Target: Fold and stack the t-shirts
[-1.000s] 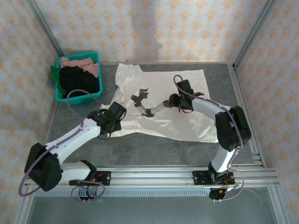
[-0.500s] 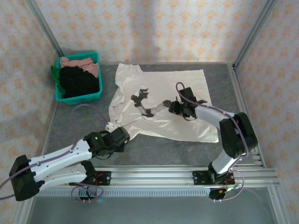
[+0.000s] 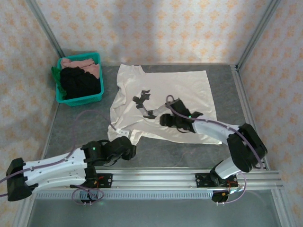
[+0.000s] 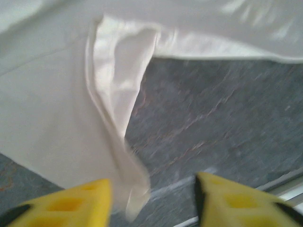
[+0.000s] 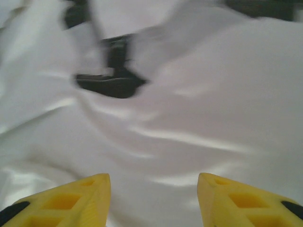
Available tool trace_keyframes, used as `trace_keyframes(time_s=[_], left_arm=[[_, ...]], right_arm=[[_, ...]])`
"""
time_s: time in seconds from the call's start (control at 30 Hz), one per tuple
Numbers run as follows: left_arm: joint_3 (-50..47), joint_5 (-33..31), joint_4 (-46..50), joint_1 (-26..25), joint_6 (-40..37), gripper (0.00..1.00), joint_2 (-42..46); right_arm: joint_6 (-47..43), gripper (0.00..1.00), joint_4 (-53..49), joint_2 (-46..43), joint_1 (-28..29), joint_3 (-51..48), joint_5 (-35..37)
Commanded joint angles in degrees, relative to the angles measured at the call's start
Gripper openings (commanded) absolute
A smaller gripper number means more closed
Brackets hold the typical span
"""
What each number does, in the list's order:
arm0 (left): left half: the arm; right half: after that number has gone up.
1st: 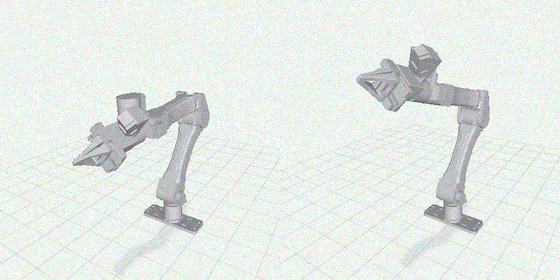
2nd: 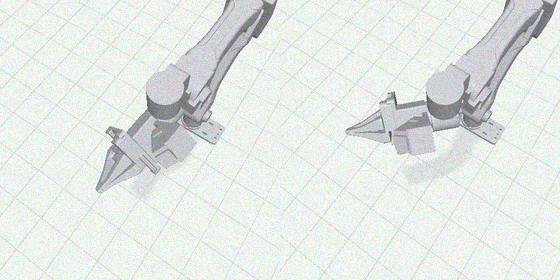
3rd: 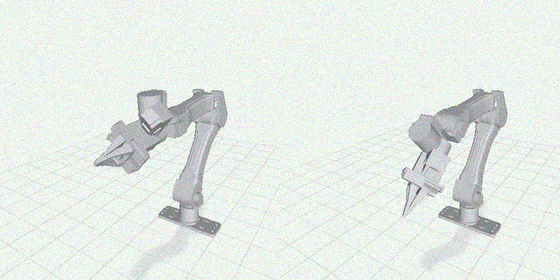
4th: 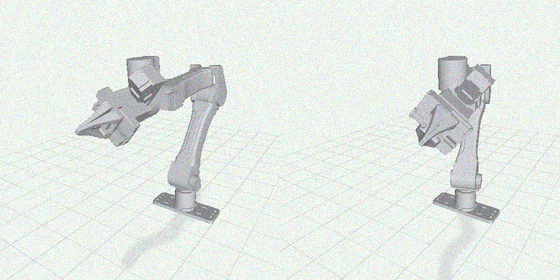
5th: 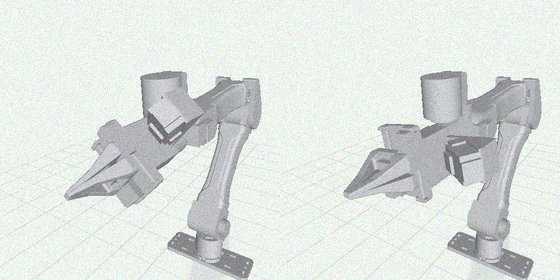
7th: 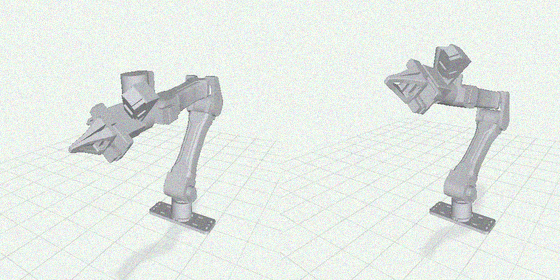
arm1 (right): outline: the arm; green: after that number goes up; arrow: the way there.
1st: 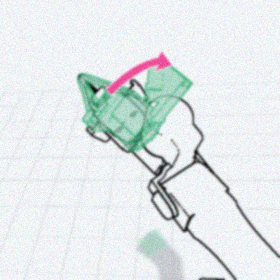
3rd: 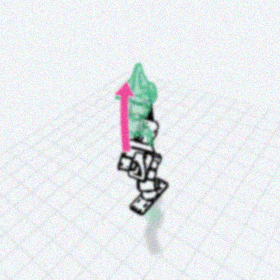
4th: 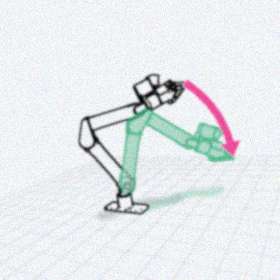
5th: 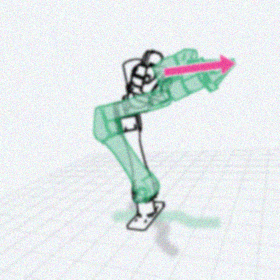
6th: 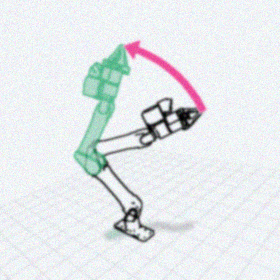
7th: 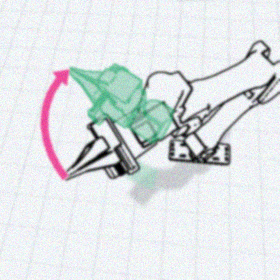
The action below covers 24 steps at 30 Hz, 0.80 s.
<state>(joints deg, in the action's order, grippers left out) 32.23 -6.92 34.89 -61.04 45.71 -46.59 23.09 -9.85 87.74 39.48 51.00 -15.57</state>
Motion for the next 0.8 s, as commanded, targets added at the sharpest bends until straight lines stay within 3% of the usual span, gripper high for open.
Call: trace_keyframes(time_s=[0.0, 0.07, 0.1, 0.23, 0.3, 0.63, 0.77], left_arm=[[0.6, -7.8, -1.6, 0.8, -0.2, 0.62, 2.7], [2.2, -12.0, 1.3, 5.4, 1.7, 0.71, 1.2], [3.3, -11.8, 3.0, 10.3, 2.0, 0.71, -0.7], [6.4, -0.9, 0.1, 30.2, -1.8, 0.67, -10.3], [8.6, 0.6, -2.8, 34.4, -3.3, 0.65, -15.2], [28.9, 2.4, -4.2, 40.0, -9.3, 0.64, -40.9], [35.2, 3.8, -4.4, 40.5, -10.8, 0.63, -48.8]], right_arm=[[-2.4, 0.51, 4.3, 6.7, 4.5, 5.5, 0.6], [-2.0, 0.51, 5.6, 11.2, 7.3, 8.0, 0.8], [-1.8, 0.52, 5.8, 13.3, 8.3, 9.4, 0.2], [-0.4, 0.50, 6.4, 18.7, 10.7, 11.4, -0.6], [-0.3, 0.46, 6.1, 19.5, 11.6, 10.9, -0.8], [-1.7, 0.40, 4.5, 14.1, 14.9, 2.0, 0.4], [-0.9, 0.40, -1.5, 12.1, 15.6, 0.4, 5.6]])
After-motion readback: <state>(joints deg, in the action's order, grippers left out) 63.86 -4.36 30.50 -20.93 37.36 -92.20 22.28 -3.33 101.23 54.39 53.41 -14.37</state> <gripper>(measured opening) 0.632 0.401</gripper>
